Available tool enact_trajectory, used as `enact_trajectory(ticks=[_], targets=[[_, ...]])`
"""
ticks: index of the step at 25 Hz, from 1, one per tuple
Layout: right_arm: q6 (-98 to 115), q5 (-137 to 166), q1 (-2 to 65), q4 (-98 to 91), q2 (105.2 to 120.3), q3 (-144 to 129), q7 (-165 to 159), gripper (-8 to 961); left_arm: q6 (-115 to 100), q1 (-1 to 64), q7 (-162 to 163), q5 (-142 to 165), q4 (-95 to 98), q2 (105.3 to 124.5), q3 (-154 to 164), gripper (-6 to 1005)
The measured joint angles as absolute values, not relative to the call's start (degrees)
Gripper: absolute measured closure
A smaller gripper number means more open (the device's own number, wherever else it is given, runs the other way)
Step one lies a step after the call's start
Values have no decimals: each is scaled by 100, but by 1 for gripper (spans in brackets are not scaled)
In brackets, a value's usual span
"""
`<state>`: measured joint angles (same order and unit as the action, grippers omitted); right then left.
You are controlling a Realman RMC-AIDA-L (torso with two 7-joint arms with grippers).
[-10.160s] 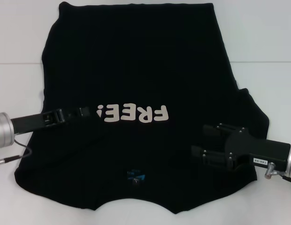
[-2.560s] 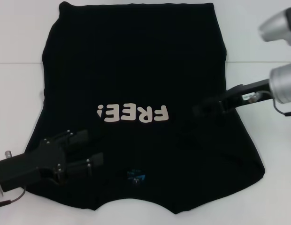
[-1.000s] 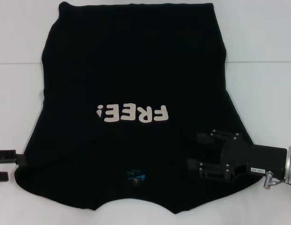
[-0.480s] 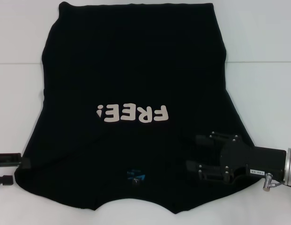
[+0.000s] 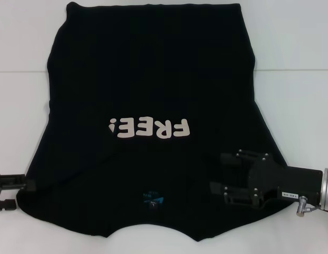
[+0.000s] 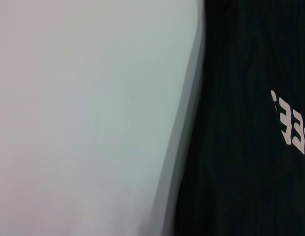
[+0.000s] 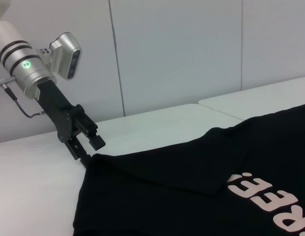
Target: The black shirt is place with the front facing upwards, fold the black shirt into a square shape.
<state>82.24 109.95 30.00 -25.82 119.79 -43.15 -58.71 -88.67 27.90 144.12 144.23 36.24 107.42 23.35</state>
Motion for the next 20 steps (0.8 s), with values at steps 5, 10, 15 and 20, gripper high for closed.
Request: enact_trajectory(ticks=[5,10,15,20], targets=[[8219,10995,2999,-2575,11979,-4315,-5879,154,-8817,2809,14409,14390,3541,10743,2322,186],[8217,10995,3004,-2575,11979,-4316,-5898,154,-8761,2863,14409,14382,3508,10757,2333,216],[8217,10995,3007,-2546,11979,-4316,-5906,155,-8706,2954,14351,14400,3395,10767,2346,247],[8213,10992,3015,-2512,11979,-4316,-5906,155,-8808,2998,14167,14400,3410,10781,2347,277]])
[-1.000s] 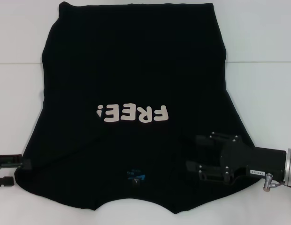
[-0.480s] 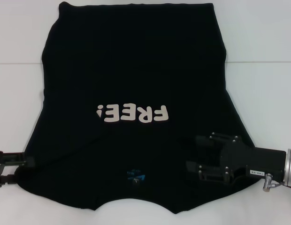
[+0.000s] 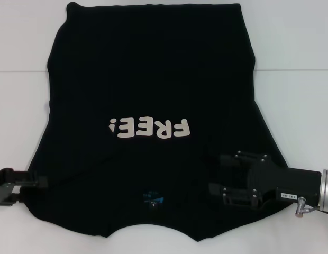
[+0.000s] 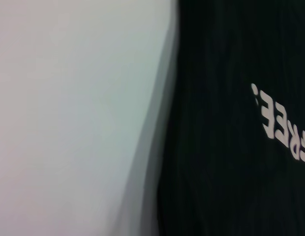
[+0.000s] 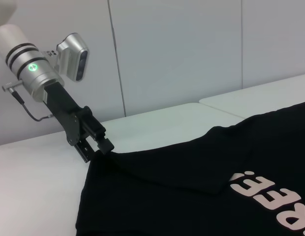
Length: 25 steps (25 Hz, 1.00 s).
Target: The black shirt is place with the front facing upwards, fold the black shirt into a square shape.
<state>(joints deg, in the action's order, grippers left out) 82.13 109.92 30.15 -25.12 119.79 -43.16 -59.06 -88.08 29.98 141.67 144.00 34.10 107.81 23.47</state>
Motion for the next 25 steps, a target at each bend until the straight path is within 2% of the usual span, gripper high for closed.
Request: enact_trajectory(ticks=[7,13,17,25], targets=[[8209,10988,3013,-2513,11979,-4304,-5909,155,-8613,2952,14093,14416,3450,10791,2345,319],[8223,10984,2978,-2513,11979,-4279,-5928,155,-8493,2901,14068,14471,3454,10801,2347,552],[8227,10984,2965,-2545,11970,-4265,-6042,154,-8490,2916,14040,14527,3438,10813,2347,671],[8352,11065,2971,-3199,11851,-4305,-7499,154,-8510,2918,13959,14554,3448,10799,2347,937]])
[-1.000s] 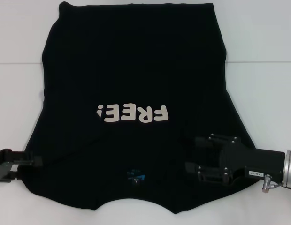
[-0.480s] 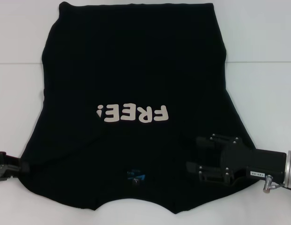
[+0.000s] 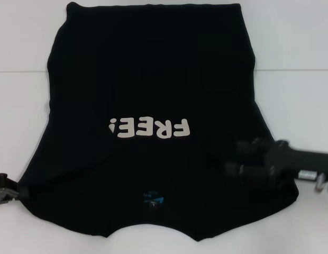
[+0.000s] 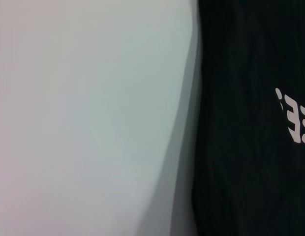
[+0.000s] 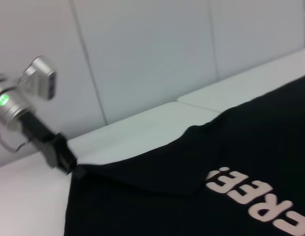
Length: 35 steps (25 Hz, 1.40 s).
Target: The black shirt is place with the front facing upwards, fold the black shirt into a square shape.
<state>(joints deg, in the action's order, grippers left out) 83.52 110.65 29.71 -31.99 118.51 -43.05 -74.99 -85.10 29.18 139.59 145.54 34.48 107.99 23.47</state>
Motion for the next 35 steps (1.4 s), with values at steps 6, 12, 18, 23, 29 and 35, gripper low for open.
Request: enact_trajectory(ticks=[6,12,18,23,29,35], targets=[[8533,11925,3164,-4421,11426,-4307,-10782,156,-8563,2974,13872,14555,3435,10788,2346,972],[8869,13577,3634,-4852,10912,-4015,-13561,159,-8582,3029,13866,14555,3434,10768,2346,973],[9282,14819,3952,-4937,10976,-3862,-14068,161,-8616,3069,13867,14554,3423,10766,2347,972],[8963,15032,4083,-4502,11066,-3984,-14047,160,-8653,3076,13868,14554,3424,10765,2347,973],[8683,15044,4188,-4176,11216,-4304,-13949,160,-8689,3076,13869,14554,3424,10766,2347,972],[8534,15049,4215,-4152,11286,-4417,-13912,161,-8710,3067,13838,14548,3420,10766,2347,972]])
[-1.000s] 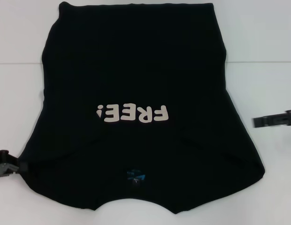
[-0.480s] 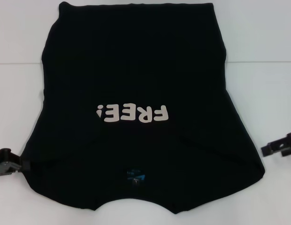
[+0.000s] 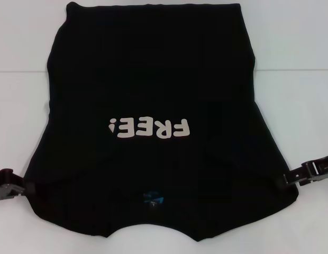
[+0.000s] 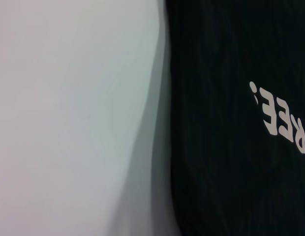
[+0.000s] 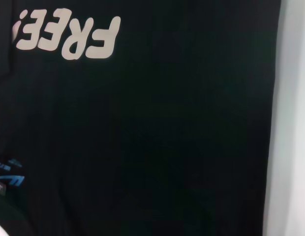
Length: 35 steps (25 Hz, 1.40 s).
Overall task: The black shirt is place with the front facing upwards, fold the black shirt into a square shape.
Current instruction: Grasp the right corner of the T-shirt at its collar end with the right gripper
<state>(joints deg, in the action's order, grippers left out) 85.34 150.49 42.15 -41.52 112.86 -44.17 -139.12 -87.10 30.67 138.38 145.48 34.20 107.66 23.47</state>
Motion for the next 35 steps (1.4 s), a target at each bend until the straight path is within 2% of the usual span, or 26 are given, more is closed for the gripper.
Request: enact_trajectory(ticks=[35], targets=[[8367,15044,4506,-3858,11388,-4799,-13856,173,-8772,3088,13807,14493,3401,10766,2294,972]])
